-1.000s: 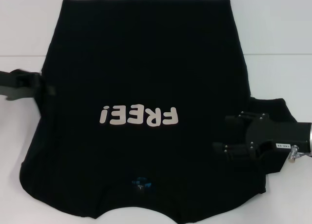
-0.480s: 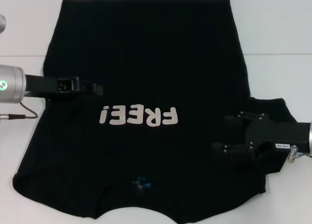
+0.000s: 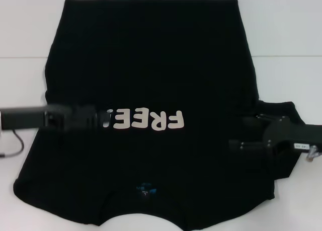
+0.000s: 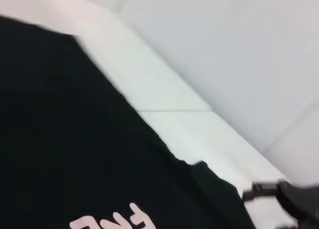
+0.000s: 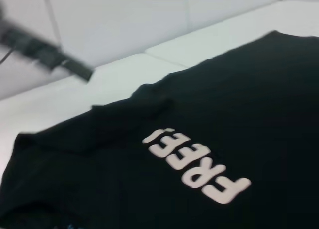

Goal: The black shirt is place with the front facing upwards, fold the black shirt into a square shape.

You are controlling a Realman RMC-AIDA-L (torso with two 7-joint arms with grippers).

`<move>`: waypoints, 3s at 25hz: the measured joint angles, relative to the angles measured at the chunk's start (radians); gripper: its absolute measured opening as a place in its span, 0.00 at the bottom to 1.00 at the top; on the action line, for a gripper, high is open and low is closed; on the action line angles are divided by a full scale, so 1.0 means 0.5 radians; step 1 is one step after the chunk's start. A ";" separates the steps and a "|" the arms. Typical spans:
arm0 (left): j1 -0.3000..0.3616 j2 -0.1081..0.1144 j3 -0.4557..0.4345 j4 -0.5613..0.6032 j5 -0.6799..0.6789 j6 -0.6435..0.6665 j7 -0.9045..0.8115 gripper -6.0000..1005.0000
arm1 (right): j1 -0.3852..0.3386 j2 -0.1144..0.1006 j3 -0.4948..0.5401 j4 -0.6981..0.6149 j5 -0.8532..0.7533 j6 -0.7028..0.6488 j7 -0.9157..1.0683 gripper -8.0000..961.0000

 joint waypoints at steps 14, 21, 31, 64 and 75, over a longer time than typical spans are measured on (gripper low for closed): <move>0.127 -0.174 0.038 -0.051 0.015 -0.001 1.046 0.92 | 0.011 -0.205 0.081 -0.575 -0.541 -0.193 1.790 0.96; 0.130 -0.180 0.042 -0.052 0.014 -0.010 1.079 0.92 | 0.282 -0.203 0.231 -0.777 -1.226 -0.384 2.381 0.96; 0.144 -0.187 0.040 -0.051 0.015 -0.012 1.070 0.92 | 0.436 -0.190 0.190 -0.371 -1.552 -0.075 2.435 0.96; 0.150 -0.193 0.031 -0.051 0.004 -0.003 1.069 0.92 | 0.533 -0.190 0.077 -0.035 -1.545 0.257 2.406 0.64; 0.157 -0.193 0.030 -0.051 0.007 0.003 1.069 0.92 | 0.533 -0.192 0.070 -0.036 -1.547 0.258 2.408 0.30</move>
